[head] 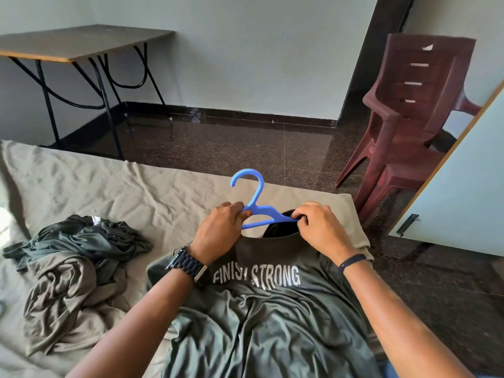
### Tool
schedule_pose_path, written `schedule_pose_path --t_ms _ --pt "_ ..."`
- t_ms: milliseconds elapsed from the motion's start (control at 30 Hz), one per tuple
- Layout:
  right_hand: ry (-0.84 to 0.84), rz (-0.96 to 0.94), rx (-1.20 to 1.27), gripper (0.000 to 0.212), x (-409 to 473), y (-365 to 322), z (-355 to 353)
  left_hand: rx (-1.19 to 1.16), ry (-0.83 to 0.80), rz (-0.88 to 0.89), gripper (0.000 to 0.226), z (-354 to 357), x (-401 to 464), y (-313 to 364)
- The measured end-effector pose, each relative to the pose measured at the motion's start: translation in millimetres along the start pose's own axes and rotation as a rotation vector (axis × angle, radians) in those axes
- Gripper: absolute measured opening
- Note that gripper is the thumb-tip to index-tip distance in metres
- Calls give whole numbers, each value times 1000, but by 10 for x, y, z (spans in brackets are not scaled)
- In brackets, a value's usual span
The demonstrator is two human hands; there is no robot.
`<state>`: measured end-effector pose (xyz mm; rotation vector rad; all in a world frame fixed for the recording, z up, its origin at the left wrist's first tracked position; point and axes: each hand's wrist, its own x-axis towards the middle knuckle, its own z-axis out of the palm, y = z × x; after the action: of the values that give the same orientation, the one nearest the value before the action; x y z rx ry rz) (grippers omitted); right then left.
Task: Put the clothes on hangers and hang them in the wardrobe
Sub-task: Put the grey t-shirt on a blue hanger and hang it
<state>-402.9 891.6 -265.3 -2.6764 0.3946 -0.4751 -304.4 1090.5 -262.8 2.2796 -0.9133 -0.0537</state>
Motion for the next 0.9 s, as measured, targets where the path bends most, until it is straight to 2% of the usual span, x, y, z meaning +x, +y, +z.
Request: schedule_pose_path --t_ms 67,167,267,333,400,467,600,667,767,900 --pt "42 -44 36 23 -54 -101 -105 -6 19 -4 35 -60 67 57" --pt "-20 -82 118 18 -123 -187 -358 -27 34 42 34 -198 175 161" --pt "-76 -15 287 18 -70 -195 -733 -29 40 160 34 -391 264 329" --pt "-21 11 379 18 19 -169 -1024 -31 73 238 36 -552 329 480" --pt "82 -31 313 15 128 -156 -1332 -60 116 303 31 -709 413 640" --pt "104 -78 205 10 249 -188 -1643 -62 144 363 27 -874 508 814" --pt "-84 -136 75 32 442 -397 -2242 -60 227 488 28 -1230 672 1254" --pt "-134 -182 -15 27 513 -503 -2480 -57 278 544 29 -1411 744 1487" --pt "-37 -253 -24 13 539 -664 -2855 -79 318 569 28 -1715 814 1846" --pt "82 -262 11 10 542 -726 -3202 -217 275 532 18 -1984 960 2003"
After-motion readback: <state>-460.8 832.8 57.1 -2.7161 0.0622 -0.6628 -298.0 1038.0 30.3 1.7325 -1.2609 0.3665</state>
